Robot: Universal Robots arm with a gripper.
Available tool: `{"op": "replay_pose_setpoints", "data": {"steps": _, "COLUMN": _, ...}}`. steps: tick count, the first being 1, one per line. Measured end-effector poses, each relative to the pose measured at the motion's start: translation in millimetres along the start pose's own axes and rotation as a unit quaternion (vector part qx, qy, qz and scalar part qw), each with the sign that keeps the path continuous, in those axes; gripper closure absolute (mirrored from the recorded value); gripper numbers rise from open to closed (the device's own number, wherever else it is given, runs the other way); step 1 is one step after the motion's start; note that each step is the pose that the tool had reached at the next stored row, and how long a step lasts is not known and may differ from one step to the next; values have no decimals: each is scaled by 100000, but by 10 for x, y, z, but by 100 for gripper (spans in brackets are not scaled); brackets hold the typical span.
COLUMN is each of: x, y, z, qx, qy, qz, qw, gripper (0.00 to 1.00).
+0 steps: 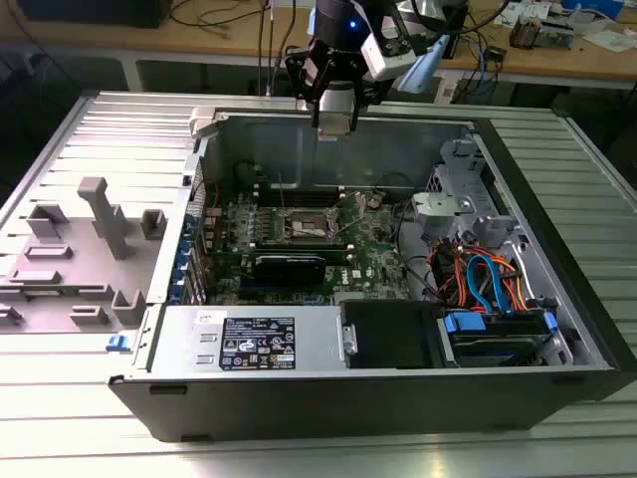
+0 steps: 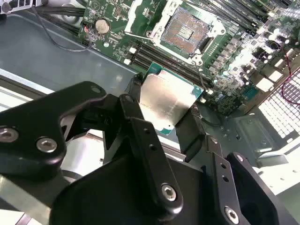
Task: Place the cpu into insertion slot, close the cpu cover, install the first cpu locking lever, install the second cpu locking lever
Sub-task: 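Place the cpu into insertion slot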
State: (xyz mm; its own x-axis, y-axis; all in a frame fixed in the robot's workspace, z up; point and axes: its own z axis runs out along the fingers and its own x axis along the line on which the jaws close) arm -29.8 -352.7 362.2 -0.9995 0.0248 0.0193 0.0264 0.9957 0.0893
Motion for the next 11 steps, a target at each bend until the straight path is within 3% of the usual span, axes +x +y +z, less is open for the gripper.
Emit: {"op": "replay_pose_setpoints", "data": {"steps": 11, "x": 0, "y": -2, "z": 0, "qx": -2, "qy": 2, "qz": 5, "qw": 100000, "gripper": 46}}
